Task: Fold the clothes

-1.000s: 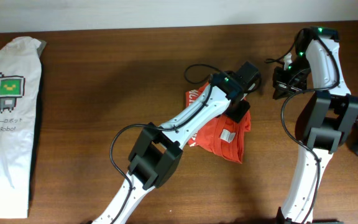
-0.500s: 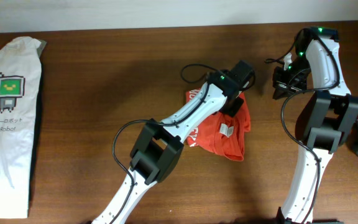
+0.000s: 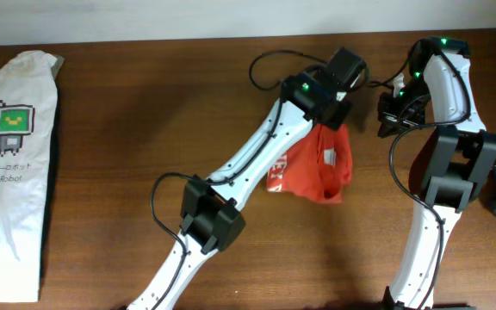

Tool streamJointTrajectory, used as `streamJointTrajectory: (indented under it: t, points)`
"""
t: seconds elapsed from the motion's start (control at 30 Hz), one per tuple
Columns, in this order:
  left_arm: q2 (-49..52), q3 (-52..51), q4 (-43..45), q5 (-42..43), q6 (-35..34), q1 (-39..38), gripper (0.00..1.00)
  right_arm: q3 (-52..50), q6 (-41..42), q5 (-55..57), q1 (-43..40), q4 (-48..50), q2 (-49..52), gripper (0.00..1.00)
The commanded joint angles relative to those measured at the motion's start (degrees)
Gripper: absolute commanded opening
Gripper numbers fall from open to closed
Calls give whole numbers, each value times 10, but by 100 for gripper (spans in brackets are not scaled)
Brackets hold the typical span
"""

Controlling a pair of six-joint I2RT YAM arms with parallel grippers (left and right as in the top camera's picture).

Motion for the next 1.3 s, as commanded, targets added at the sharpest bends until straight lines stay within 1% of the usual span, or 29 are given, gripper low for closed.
streamJointTrajectory:
  t: [0.0,0.13,0.2,0.27,0.43,0.6,0.67,0.7,0.73,0.77,0.8,0.83,0.87,1.0,1.03,1.07,1.1,1.13,1.2,1.27]
  points:
    - [2,43,3,-10,-8,7,0,-4,-1,3,2,-1,-1,9]
    - [9,49,9,-22,-7,13,0,-4,-1,-2,2,0,-1,9]
    - [21,49,22,7,-8,13,0,-4,-1,-2,2,0,-1,9]
    - [42,49,31,57,-8,11,0,-4,-1,-1,2,0,-1,9]
    - [92,46,40,111,-8,-20,0,-4,-1,0,2,0,-1,9]
    - [106,46,54,112,-8,-55,0,-4,-1,4,-14,0,-1,8]
    - [107,46,54,110,-8,-59,0,-4,-1,-17,-28,-2,-1,8]
    - [107,46,54,107,-8,-59,3,-4,-1,-19,-29,-3,-1,8]
    - [107,46,54,107,-7,-57,43,-4,-1,-19,-30,-2,-1,8]
    - [107,46,54,105,-7,-55,57,-4,-1,-19,-30,-2,-1,8]
    - [107,46,54,91,-7,-52,99,-4,-1,-19,-30,-1,-1,8]
    - [107,46,54,67,-7,-45,99,-4,-1,-18,-32,1,-1,8]
    - [106,46,54,62,-8,-30,99,-4,-1,-18,-37,4,-1,8]
    - [99,72,43,61,-8,27,99,-4,-1,-18,-59,9,-1,8]
    - [93,104,21,60,-7,62,99,-4,0,-19,-80,7,-1,8]
    - [92,122,7,54,-7,80,99,-4,0,-19,-90,4,-1,8]
    - [91,145,-17,34,-7,104,99,-4,1,-23,-102,-4,-1,4]
    - [91,165,-48,25,2,141,99,-3,0,-49,-116,-17,-1,4]
    - [91,167,-87,28,2,196,99,-2,-29,-81,-124,-36,-2,4]
    - [92,165,-130,56,2,255,99,-2,-89,-151,-125,-68,-2,4]
